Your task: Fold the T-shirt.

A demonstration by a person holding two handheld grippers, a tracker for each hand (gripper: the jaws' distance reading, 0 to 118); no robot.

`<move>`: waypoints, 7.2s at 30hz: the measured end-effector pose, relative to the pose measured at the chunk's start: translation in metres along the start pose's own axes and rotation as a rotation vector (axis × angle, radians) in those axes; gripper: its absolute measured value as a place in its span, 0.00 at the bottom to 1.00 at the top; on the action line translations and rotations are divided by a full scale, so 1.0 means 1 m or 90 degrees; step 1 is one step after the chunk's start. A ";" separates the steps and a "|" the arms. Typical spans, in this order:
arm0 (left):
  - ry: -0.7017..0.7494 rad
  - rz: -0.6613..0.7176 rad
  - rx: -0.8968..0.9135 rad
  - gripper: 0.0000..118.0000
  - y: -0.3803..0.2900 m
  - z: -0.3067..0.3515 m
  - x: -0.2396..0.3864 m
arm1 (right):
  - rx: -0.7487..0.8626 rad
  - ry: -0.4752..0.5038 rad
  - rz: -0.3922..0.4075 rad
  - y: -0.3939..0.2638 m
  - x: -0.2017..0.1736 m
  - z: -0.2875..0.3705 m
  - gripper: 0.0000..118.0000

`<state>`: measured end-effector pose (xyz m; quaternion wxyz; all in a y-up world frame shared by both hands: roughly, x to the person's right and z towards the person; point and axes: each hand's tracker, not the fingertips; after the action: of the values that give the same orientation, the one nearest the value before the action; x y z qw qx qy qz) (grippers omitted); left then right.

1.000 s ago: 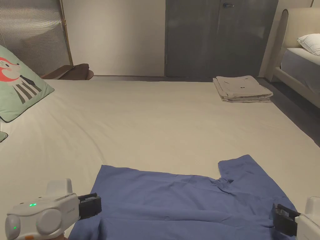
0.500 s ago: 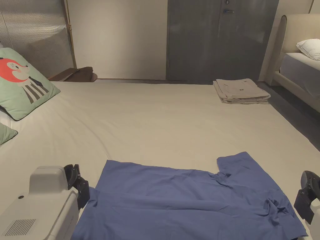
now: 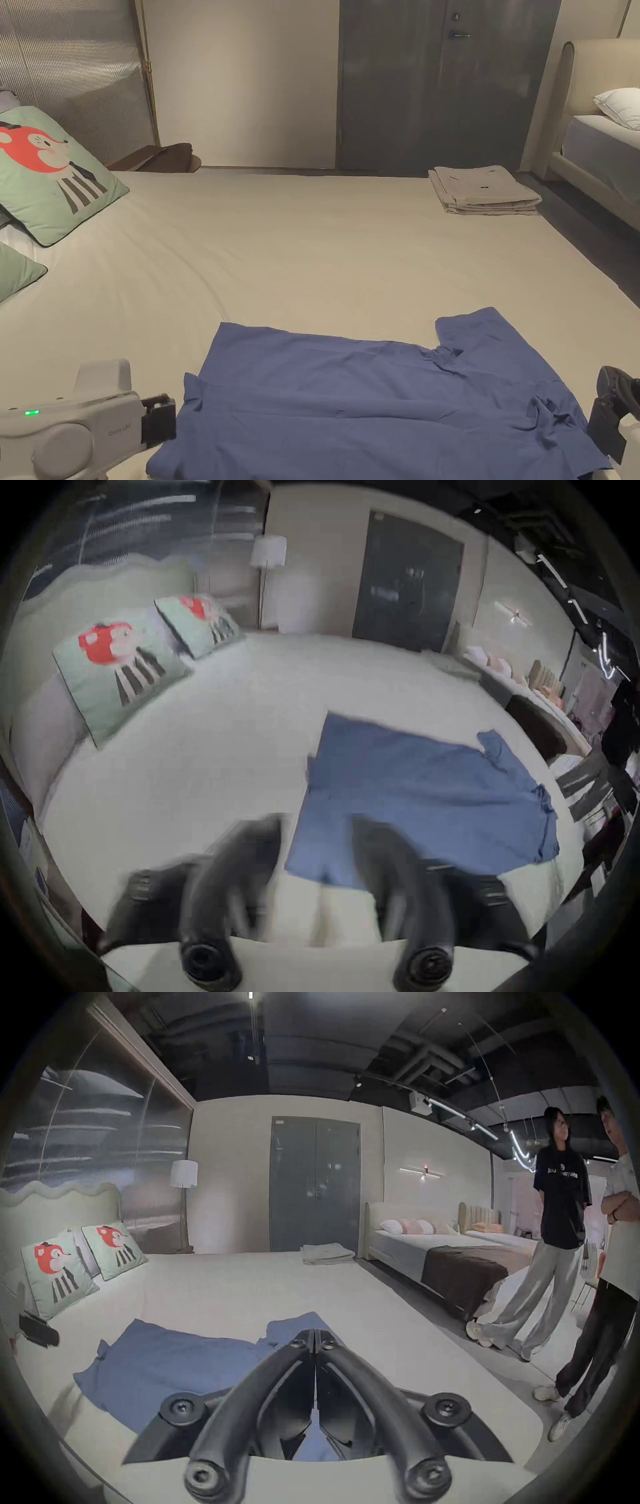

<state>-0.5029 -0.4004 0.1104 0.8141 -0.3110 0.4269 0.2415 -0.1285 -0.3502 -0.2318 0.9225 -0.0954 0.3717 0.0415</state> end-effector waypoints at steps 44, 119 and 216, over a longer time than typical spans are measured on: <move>-0.026 0.037 -0.118 0.06 -0.026 -0.015 -0.022 | -0.386 0.061 -0.105 -0.065 0.078 -0.029 0.08; 0.067 -0.006 -0.149 0.90 0.077 -0.168 0.022 | -0.103 0.025 0.010 -0.004 -0.023 -0.099 0.00; 0.019 0.007 0.166 0.90 -0.066 0.095 -0.015 | -0.232 0.046 0.054 -0.003 0.078 0.015 0.68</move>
<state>-0.4155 -0.3803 0.1851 0.8398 -0.2037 0.4686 0.1835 -0.0619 -0.3501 -0.2749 0.8735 -0.2469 0.3943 0.1436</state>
